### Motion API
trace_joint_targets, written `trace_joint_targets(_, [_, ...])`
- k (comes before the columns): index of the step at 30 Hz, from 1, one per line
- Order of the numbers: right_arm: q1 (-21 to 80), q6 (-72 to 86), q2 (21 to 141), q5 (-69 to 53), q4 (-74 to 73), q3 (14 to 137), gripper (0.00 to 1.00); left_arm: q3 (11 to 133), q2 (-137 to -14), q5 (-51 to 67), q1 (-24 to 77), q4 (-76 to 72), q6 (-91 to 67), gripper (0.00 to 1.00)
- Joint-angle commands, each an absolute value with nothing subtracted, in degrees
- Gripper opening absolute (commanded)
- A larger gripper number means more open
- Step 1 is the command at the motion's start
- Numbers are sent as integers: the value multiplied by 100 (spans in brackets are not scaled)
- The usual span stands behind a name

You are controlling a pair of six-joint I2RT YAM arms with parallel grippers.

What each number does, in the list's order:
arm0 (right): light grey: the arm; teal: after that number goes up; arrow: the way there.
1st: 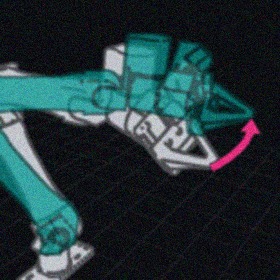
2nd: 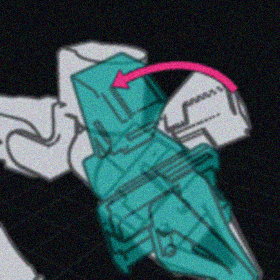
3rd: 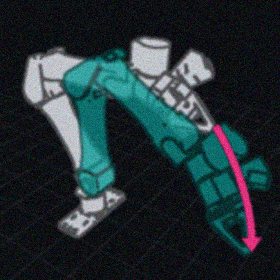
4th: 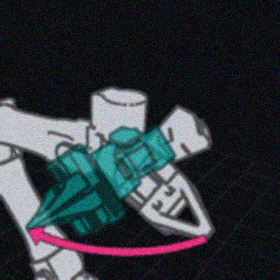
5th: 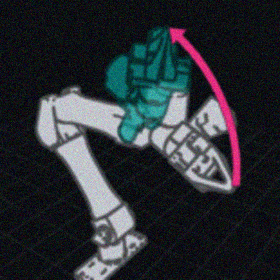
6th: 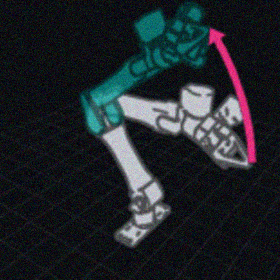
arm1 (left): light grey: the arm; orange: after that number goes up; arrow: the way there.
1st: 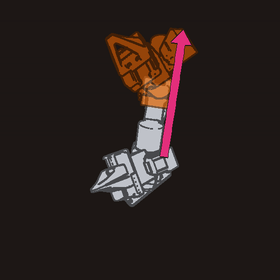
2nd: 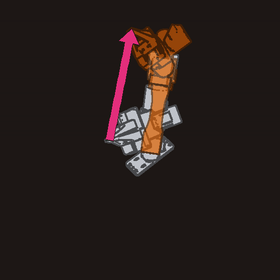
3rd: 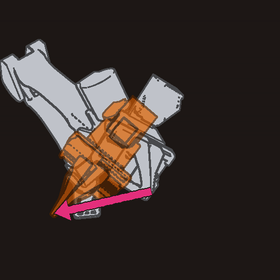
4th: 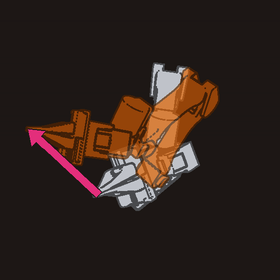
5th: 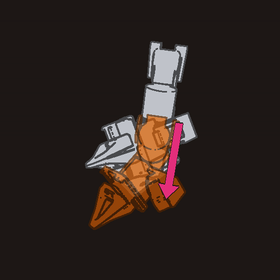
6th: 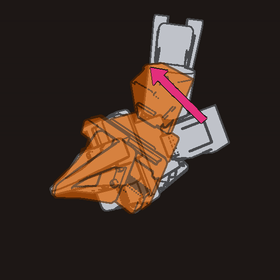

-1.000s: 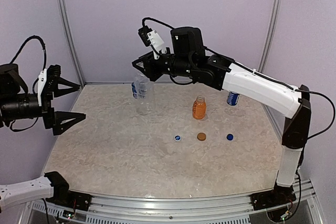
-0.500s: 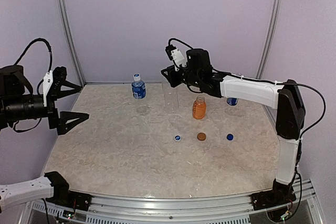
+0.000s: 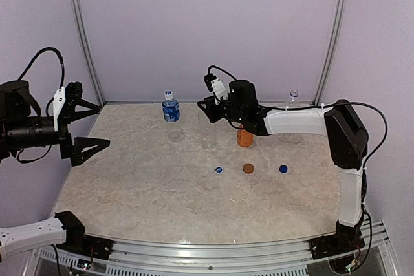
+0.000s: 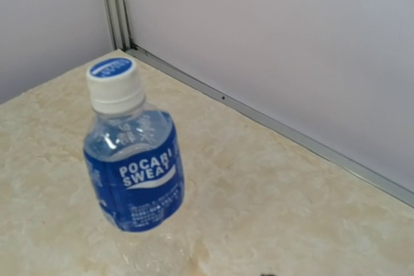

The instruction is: Unscrew the bottle caps

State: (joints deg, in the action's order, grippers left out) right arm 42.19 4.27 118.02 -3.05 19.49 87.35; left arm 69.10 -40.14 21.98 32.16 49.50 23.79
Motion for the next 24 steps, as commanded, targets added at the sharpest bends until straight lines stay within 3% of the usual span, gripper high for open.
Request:
trace_joint_targets(1, [4173,564,11922,-430,2206,8562,0,6886,-3997,2199,3164,4894,2373,99])
trace_joint_targets(3, [4173,603,11928,-395,2137,8570,0,6896,-4004,2218,3164,4886,2371,99])
trace_joint_targets(8, [4166,540,11742,-257,2024,8507,43,6899,-4015,2233,3164,4895,2373,99])
trace_joint_targets(15, [4153,352,11624,-338,1708,8743,66,6915,-4058,2307,3173,4867,2350,99])
trace_joint_targets(16, [4158,326,11607,-350,1661,8779,72,6929,-4072,2296,3177,4869,2347,99])
trace_joint_targets(18, [4157,264,11571,-419,1553,8886,94,6948,-4106,2259,3182,4863,2328,99])
trace_joint_targets(19, [4157,247,11541,-449,1476,8966,99,6962,-4141,2203,3182,4846,2306,99])
trace_joint_targets(24, [4157,171,11332,-490,888,9541,99,7423,-4876,1461,2978,5045,2319,99])
